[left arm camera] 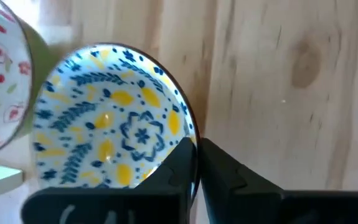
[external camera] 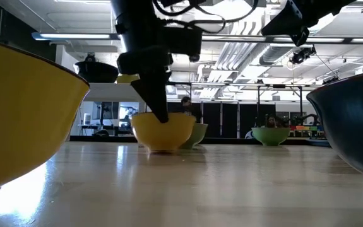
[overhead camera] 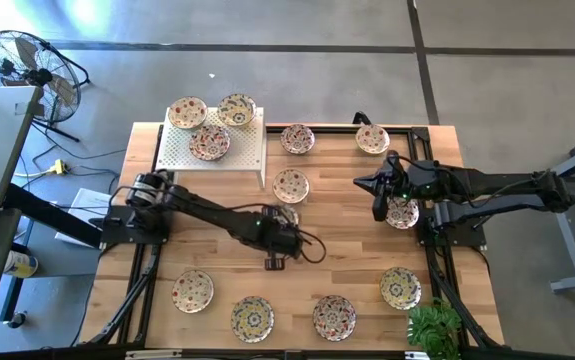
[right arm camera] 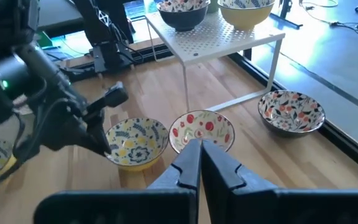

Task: Pick & Place Mini bowls
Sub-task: Stack the yellow patterned bowl on the yellow patterned bowl on the shelf

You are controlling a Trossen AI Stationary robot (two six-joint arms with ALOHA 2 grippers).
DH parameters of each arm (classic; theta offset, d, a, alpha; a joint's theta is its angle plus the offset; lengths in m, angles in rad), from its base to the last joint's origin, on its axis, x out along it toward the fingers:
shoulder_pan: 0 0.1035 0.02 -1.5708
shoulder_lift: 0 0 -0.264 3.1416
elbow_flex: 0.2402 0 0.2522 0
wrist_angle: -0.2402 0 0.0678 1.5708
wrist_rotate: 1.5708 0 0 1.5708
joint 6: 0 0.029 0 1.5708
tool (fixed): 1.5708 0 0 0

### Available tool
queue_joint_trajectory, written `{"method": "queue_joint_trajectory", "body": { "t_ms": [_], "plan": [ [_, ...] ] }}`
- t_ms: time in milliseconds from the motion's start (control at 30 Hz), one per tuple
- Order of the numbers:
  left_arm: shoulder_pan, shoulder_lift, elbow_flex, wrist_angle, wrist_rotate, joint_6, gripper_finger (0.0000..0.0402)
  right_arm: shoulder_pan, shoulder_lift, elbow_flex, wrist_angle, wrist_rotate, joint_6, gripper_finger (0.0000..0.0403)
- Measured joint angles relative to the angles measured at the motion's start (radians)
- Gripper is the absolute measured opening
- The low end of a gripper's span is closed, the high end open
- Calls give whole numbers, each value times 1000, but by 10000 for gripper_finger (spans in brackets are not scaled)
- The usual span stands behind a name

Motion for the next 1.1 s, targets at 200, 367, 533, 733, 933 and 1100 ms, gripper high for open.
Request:
{"method": "queue_joint_trajectory", "body": {
  "t_ms": [200,367,533,733,933,1100],
  "plan": [
    [-4,-67,0,10,26,35,8,0,0,0,0,0,0,1],
    [-3,-144,0,-8,48,34,4,0,0,0,9,0,1,0],
    [-4,-208,60,-91,50,21,3,0,0,0,38,0,18,0],
    [6,-217,253,-300,-42,17,2,0,2,0,35,0,18,0],
    [88,-217,421,-465,-85,8,2,0,2,0,35,0,18,0],
    [169,-218,524,-609,-112,53,2,0,2,0,35,0,18,0]
  ]
}}
